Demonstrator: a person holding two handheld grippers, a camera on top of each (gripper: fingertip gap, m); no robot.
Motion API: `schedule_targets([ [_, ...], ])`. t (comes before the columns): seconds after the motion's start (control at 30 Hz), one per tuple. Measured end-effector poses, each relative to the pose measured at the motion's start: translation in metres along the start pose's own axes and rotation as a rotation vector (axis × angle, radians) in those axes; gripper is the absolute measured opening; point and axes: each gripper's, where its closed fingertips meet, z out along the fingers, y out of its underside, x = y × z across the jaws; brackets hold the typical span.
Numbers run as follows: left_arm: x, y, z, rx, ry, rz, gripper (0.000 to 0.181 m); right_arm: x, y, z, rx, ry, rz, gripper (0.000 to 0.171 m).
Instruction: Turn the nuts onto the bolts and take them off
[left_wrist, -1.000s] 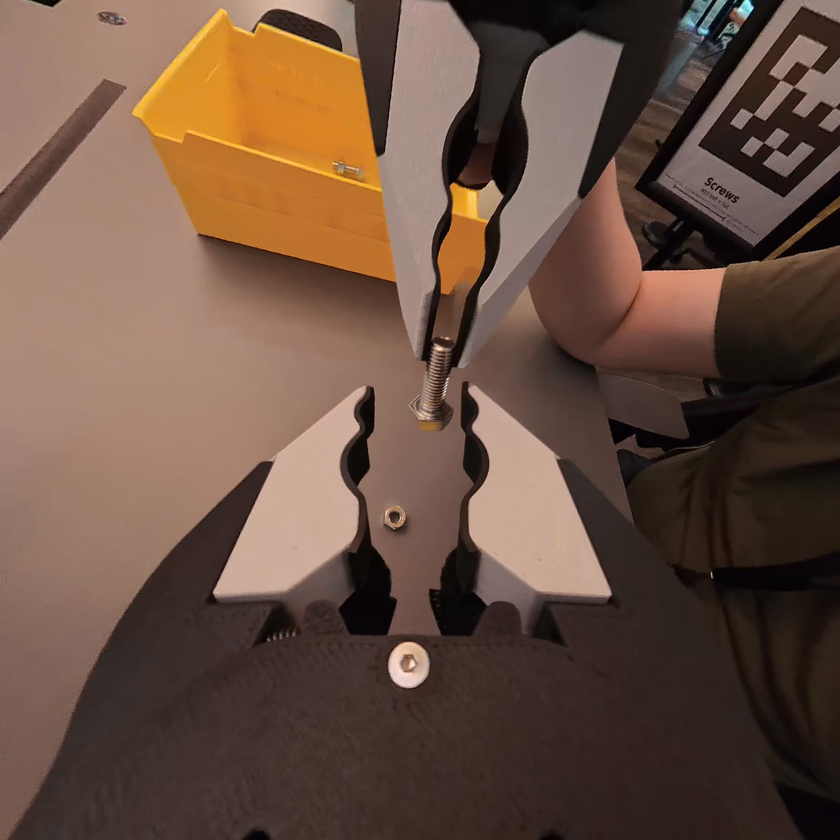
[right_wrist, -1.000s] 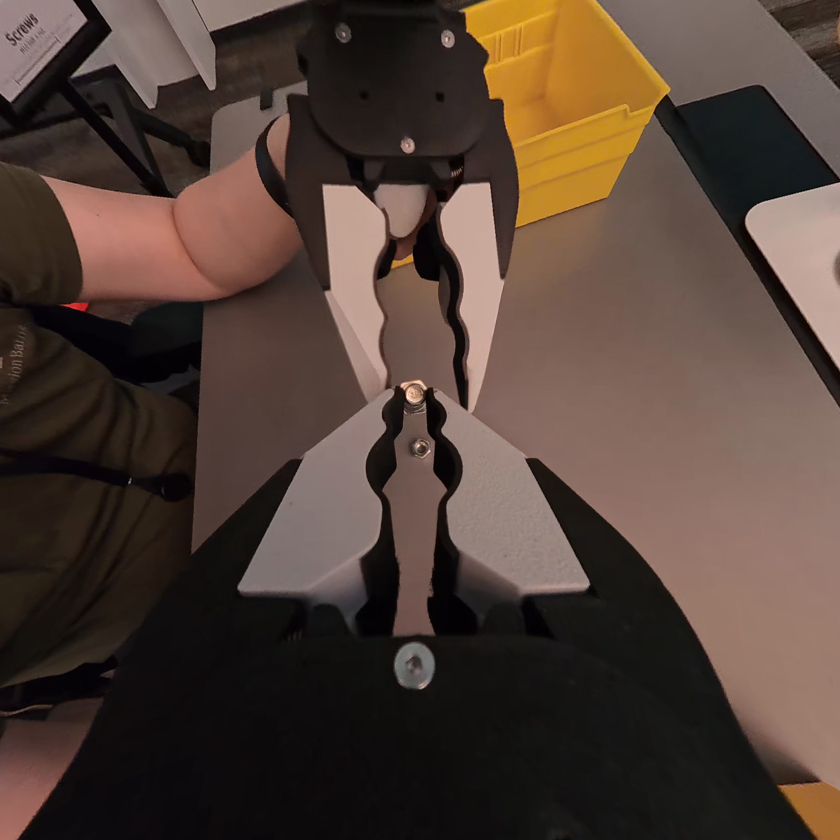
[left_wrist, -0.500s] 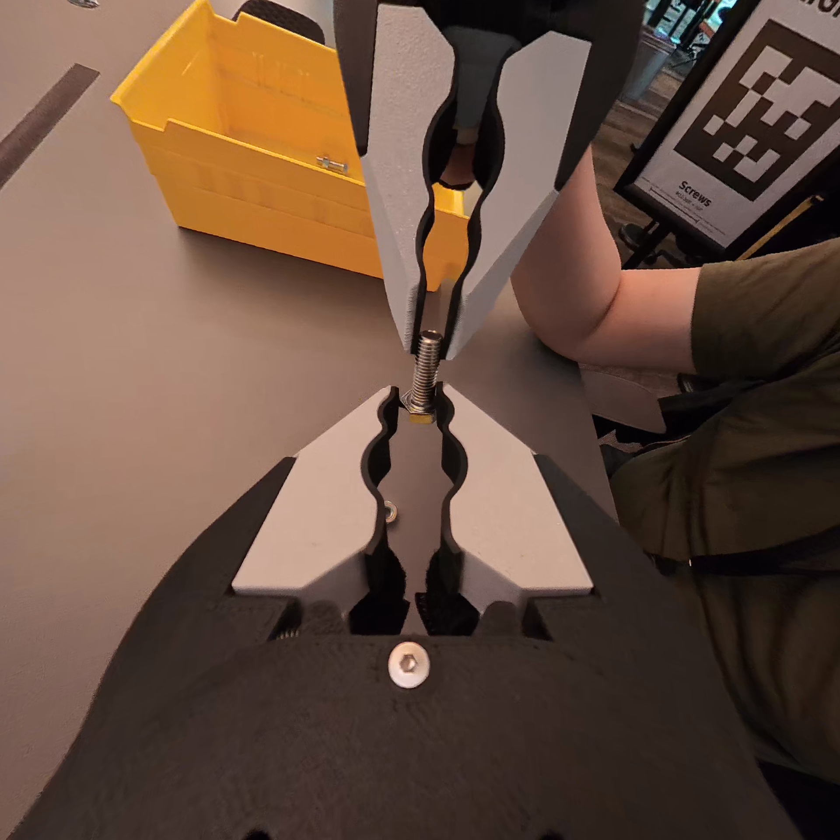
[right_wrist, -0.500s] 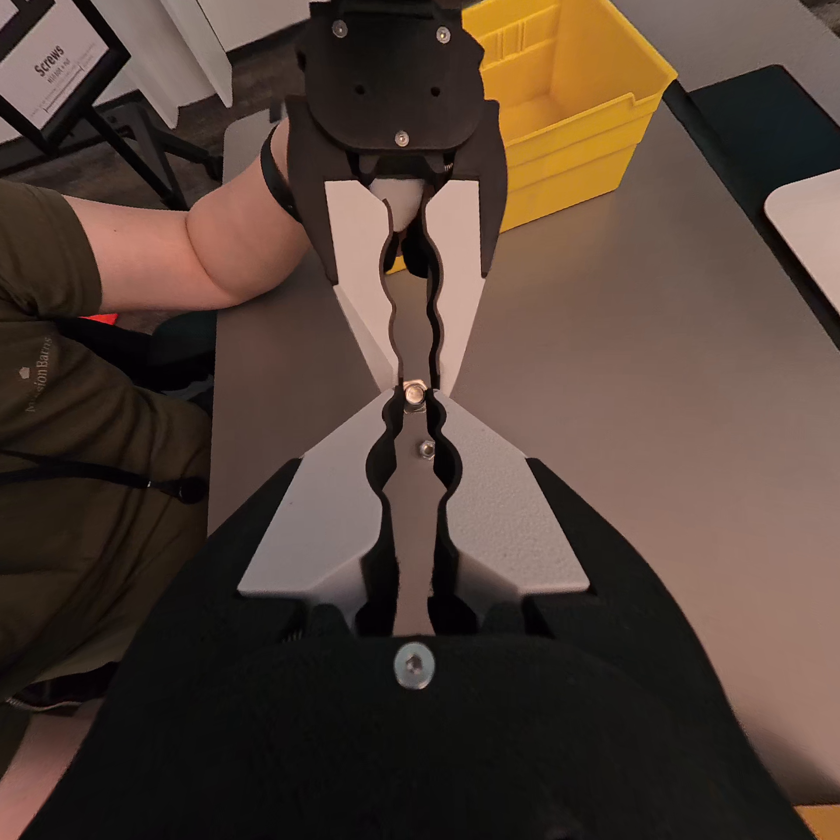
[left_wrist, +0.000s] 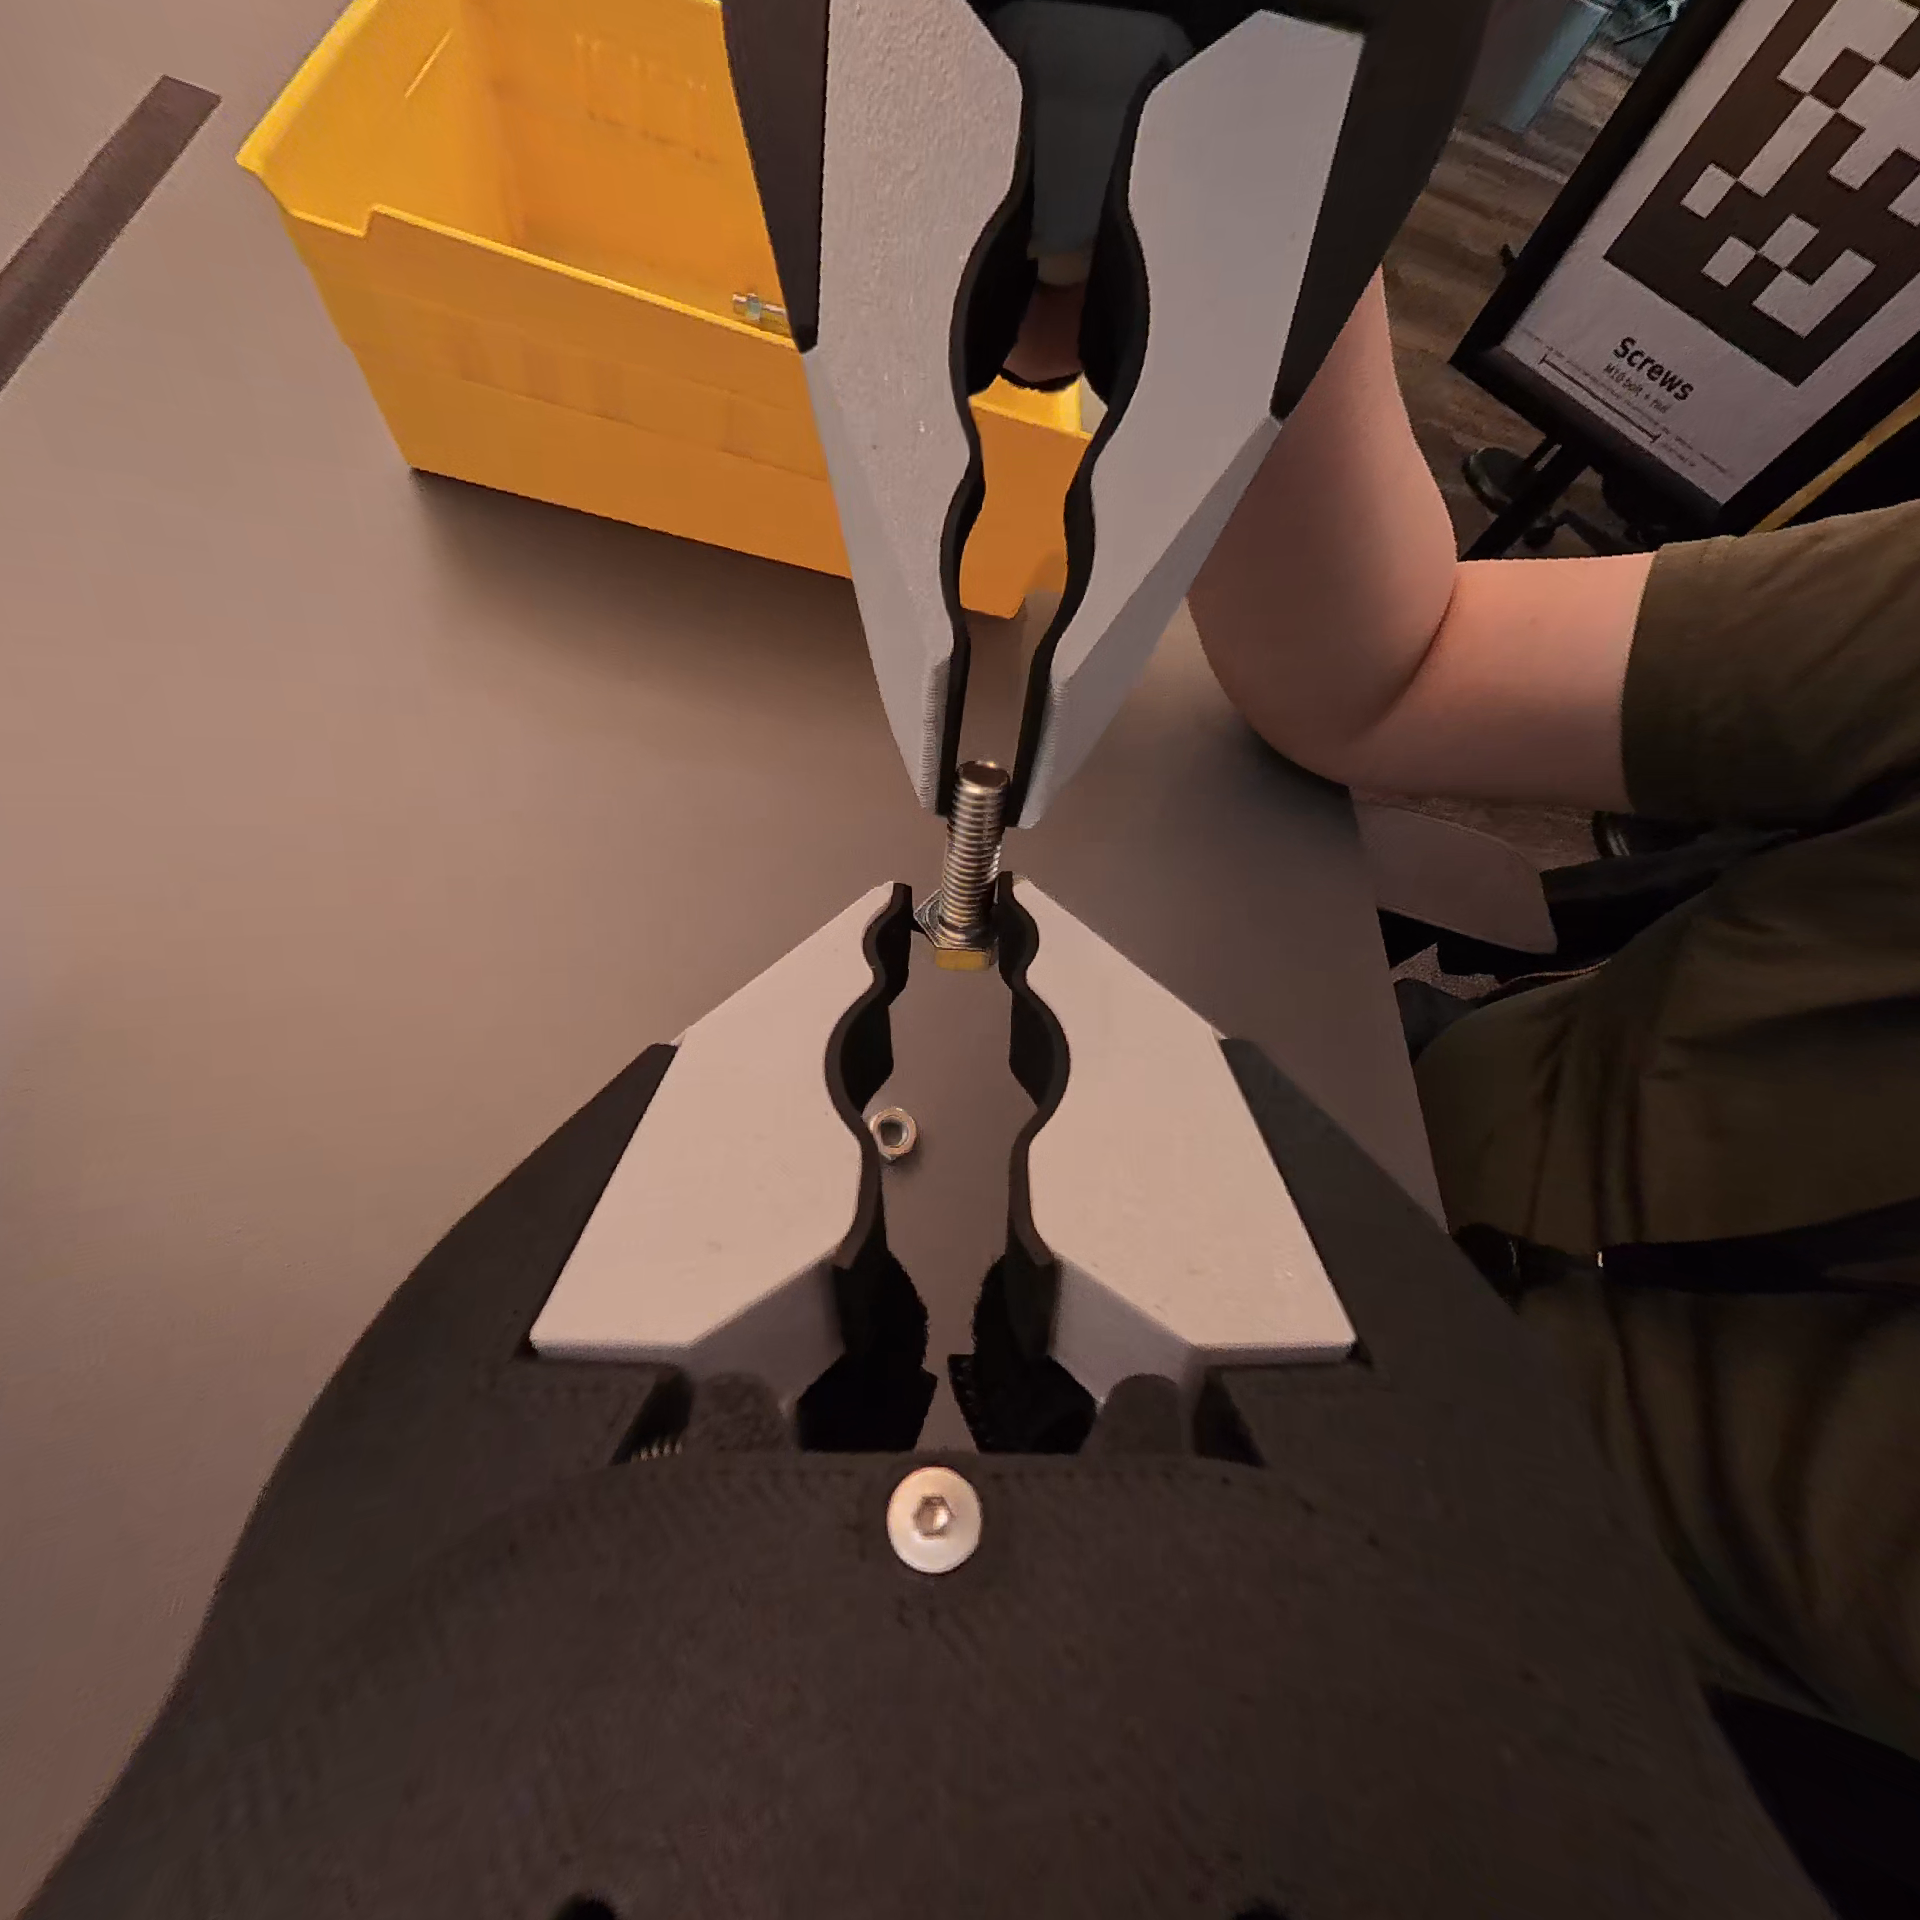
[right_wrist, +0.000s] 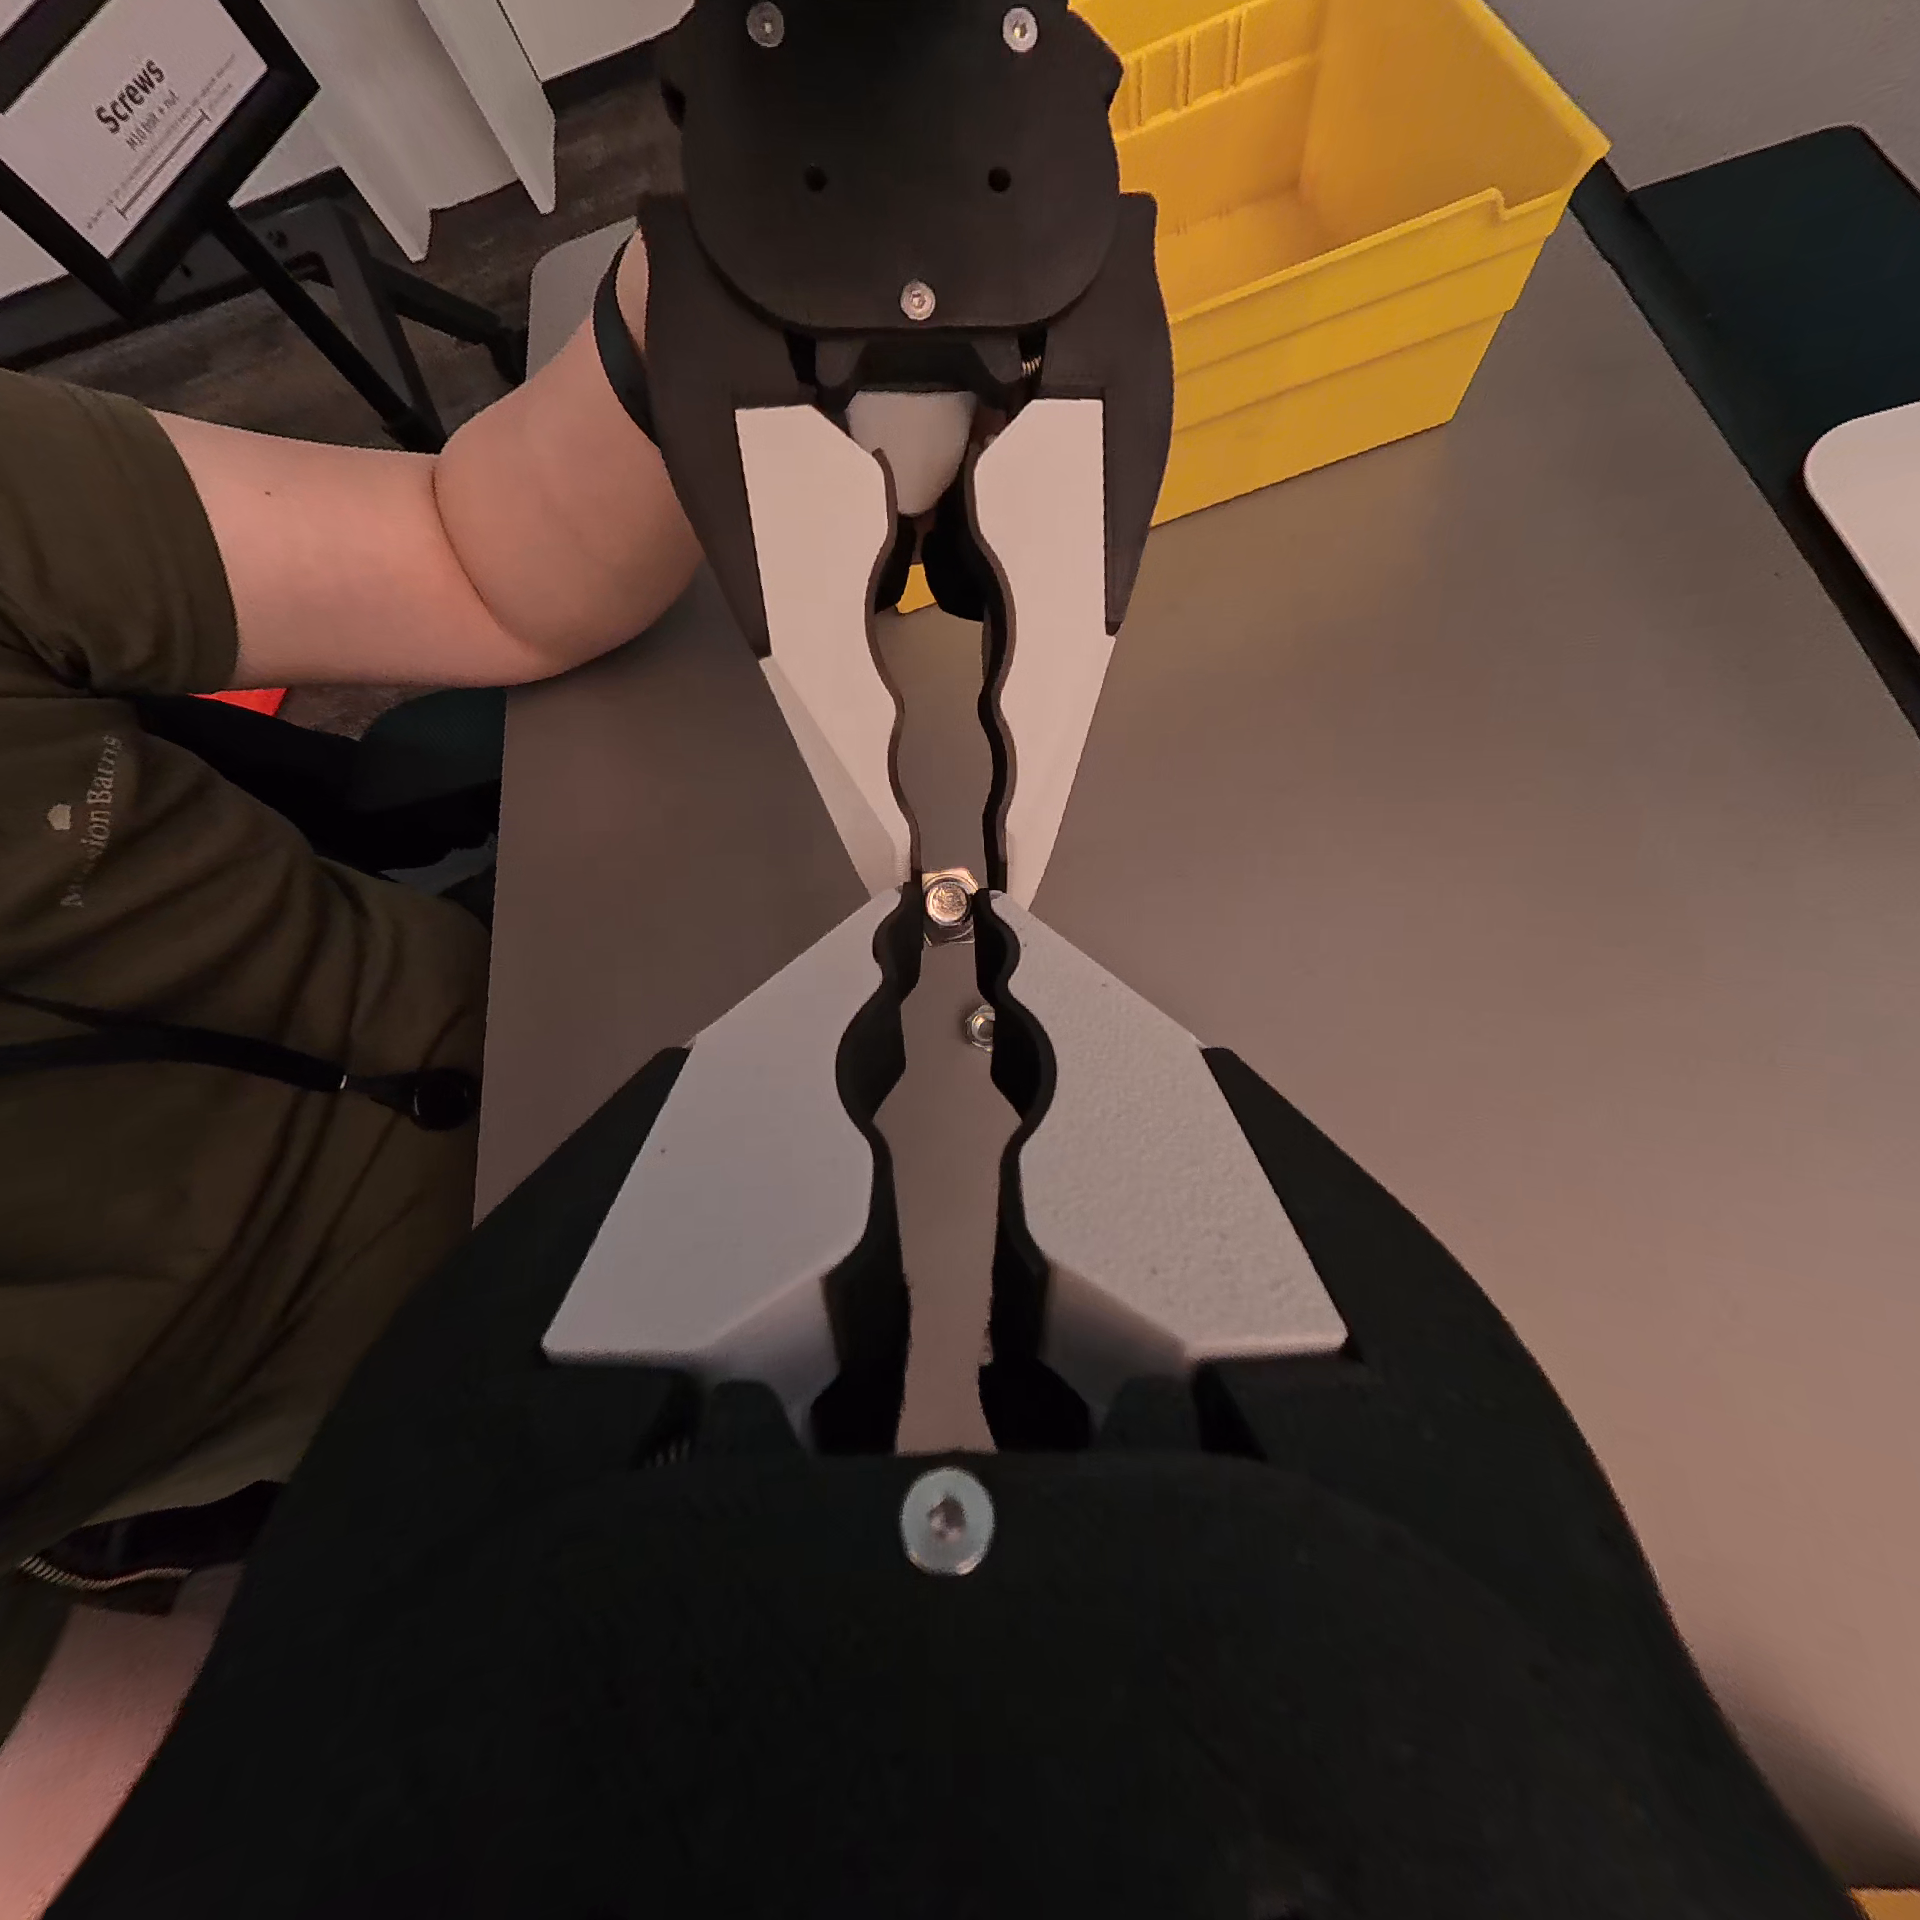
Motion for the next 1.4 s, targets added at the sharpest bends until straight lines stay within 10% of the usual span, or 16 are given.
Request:
schedule_targets([
  [0.6, -0.002, -0.034, -0.065, 0.248, 0.019, -0.080, 0.012, -0.004, -0.042, -0.044, 0.260, 0.164, -0.195, 0.035],
  [1.0, -0.013, -0.028, -0.157, 0.321, -0.280, -0.043, 0.011, 0.008, 0.097, 0.081, -0.569, 0.002, -0.319, 0.035],
  [1.4, -0.006, -0.031, -0.163, 0.338, -0.273, -0.018, 0.007, 0.012, 0.121, 0.119, -0.716, 0.006, -0.330, 0.035],
])
